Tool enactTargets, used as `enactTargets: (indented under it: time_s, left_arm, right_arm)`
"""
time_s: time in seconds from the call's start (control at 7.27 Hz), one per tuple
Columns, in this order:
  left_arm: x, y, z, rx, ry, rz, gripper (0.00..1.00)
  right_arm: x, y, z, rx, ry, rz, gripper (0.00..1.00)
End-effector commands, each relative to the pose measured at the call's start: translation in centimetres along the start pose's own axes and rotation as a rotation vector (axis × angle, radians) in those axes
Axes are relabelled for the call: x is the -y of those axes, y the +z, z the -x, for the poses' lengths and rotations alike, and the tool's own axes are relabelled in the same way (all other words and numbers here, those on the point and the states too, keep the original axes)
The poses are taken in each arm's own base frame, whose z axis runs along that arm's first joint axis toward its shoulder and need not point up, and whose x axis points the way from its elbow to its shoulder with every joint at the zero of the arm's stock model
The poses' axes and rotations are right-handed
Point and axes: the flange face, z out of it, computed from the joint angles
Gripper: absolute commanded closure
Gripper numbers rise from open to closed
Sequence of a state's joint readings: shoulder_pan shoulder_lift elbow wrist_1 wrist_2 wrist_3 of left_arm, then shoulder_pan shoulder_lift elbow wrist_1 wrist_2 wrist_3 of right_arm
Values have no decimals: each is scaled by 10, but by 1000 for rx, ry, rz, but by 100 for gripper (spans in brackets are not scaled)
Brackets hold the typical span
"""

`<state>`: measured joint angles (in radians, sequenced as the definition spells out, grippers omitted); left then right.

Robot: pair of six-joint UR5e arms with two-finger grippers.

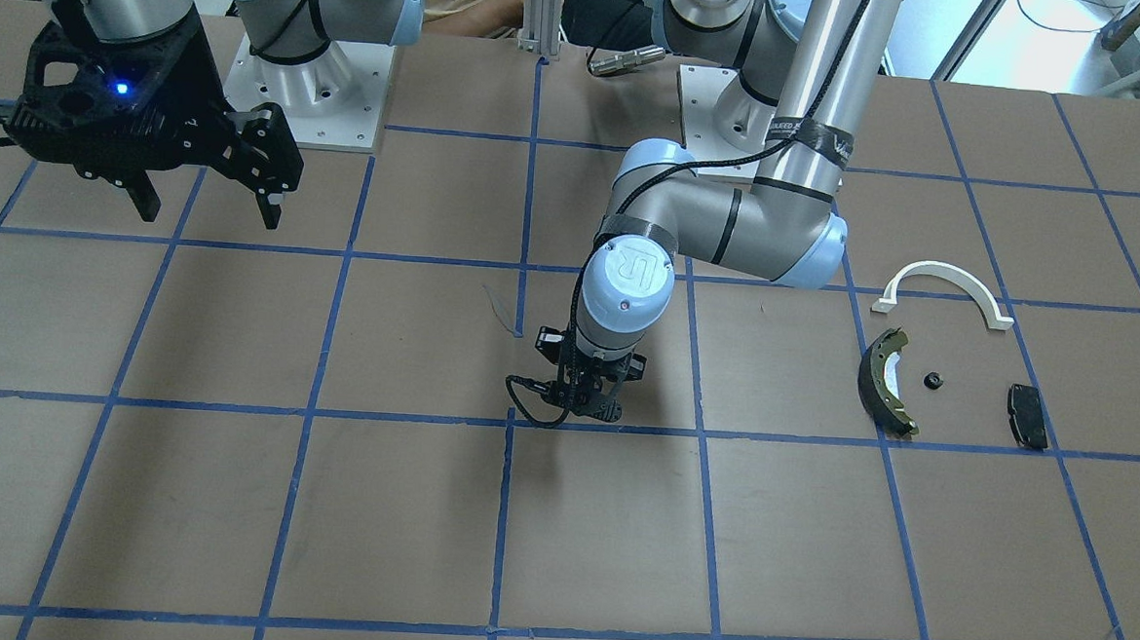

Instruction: Place bearing gear from tray to pile

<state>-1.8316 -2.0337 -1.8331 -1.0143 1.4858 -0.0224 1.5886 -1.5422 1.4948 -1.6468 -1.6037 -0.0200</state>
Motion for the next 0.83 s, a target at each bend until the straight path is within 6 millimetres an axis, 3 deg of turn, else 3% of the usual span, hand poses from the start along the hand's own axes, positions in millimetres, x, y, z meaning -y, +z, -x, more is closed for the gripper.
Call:
enactTargets:
  time_s: [0.0, 0.14, 0.28, 0.41, 0.55, 0.69]
  left_arm:
    - [-2, -3, 0, 5, 4, -3, 100]
    - [2, -19, 4, 5, 4, -33, 100]
    - [11, -44, 21, 0, -22, -35, 100]
    - [28, -82, 68, -14, -82, -12, 100]
    - [40, -124, 127, -34, -41, 24, 100]
    - [42, -161, 198, -62, -111, 44, 100]
  right_arm:
    - [0, 0, 0, 2, 1, -1, 0]
    - [0, 0, 0, 2, 0, -1, 0]
    - [-1, 1, -2, -7, 2, 5, 0]
    - [-1, 1, -2, -9, 2, 4, 0]
    - [2, 1, 1, 11, 0, -1, 0]
    - [1, 2, 5, 14, -5, -1, 0]
